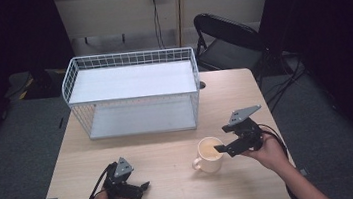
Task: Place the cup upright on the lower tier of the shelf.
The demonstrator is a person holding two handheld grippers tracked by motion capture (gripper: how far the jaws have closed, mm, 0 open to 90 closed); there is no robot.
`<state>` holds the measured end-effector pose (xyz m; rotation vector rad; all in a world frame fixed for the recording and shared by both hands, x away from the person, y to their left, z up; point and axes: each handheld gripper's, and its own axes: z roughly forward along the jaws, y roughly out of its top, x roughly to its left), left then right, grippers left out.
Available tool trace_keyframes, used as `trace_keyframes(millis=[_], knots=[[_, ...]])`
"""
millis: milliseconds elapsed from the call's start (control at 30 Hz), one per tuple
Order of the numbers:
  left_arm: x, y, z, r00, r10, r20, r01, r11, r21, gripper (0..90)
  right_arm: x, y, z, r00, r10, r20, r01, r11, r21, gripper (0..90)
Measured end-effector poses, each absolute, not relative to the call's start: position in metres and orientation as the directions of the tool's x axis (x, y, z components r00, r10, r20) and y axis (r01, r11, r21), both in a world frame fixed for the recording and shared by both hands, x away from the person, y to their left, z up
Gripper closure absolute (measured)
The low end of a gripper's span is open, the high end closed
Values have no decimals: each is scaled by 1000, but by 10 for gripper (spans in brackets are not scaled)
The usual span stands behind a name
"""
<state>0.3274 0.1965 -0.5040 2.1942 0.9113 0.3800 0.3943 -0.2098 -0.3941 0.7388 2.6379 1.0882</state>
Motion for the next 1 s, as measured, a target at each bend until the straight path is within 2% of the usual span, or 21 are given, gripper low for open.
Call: trace_keyframes(millis=[500, 533, 600, 667, 700, 800, 1000], knots=[[327, 196, -504, 706, 708, -4, 496, -491, 717, 18, 409, -201, -418, -840, 542, 14, 404, 608, 683, 340], [327, 196, -504, 706, 708, -4, 496, -490, 717, 18, 410, -201, -419, -837, 546, 16, 410, 608, 680, 383], [327, 197, -504, 707, 707, -3, 495, -492, 716, 18, 410, -201, -420, -836, 548, 18, 411, 604, 682, 395], [327, 196, -504, 706, 708, -4, 496, -490, 717, 18, 410, -201, -421, -837, 546, 23, 414, 607, 678, 453], [327, 196, -504, 706, 708, -4, 496, -490, 717, 17, 410, -200, -423, -842, 539, 15, 410, 621, 668, 537], [327, 196, -504, 706, 708, -4, 496, -490, 717, 18, 410, -198, -424, -846, 533, 24, 418, 635, 650, 625], [327, 196, -504, 706, 708, -4, 496, -491, 717, 18, 411, -191, -431, -852, 522, 40, 436, 664, 608, 702]])
